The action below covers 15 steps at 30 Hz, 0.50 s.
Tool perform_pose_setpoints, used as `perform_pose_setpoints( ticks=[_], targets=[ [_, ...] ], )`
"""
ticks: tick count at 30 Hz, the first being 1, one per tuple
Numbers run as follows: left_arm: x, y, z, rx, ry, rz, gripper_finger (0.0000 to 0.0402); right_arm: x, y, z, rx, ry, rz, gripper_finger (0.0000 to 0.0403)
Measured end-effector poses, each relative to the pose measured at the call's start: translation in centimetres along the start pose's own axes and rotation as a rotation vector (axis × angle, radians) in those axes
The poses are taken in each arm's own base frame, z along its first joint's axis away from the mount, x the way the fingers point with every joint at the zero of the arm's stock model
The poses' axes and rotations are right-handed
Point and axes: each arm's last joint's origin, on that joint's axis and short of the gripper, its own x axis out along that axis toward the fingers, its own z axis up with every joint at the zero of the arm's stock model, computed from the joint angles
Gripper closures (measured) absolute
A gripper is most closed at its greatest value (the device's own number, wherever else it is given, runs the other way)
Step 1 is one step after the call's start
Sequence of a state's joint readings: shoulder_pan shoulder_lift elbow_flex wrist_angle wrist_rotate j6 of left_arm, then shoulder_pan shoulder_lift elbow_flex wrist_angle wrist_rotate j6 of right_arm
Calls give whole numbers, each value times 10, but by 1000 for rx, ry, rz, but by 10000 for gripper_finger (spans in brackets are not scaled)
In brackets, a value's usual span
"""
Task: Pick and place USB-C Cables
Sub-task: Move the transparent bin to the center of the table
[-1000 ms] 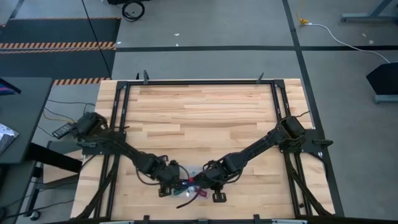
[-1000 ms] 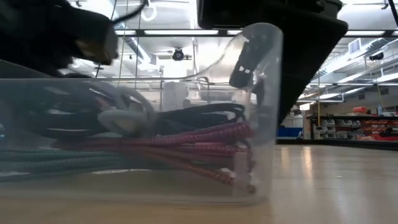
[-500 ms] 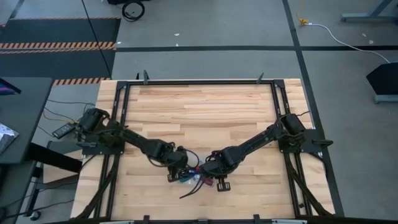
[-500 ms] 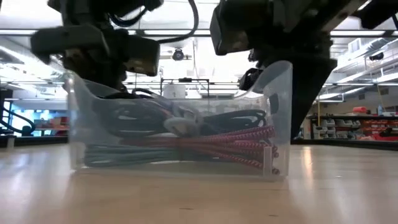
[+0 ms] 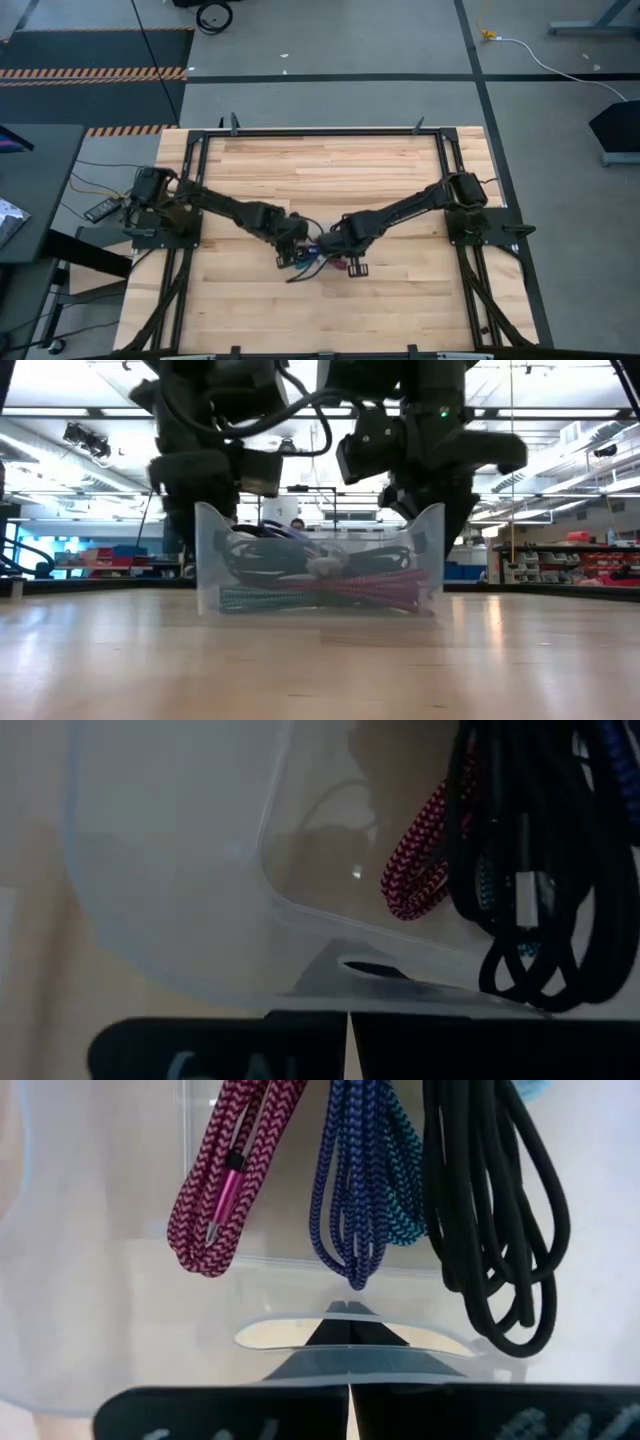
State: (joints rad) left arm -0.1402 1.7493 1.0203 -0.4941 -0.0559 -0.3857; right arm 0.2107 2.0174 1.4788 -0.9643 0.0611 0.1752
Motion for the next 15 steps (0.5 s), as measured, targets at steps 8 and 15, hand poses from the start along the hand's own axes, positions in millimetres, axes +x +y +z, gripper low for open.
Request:
perform_pose_setpoints(
  ticks=[8,15],
  targets=[
    [1,36,11,-47,3,39,392,2,-32,2,3,27,-45,402],
    [1,63,20,-73,-25,66,392,2,-64,-1,24,70,-113,402]
  ],
)
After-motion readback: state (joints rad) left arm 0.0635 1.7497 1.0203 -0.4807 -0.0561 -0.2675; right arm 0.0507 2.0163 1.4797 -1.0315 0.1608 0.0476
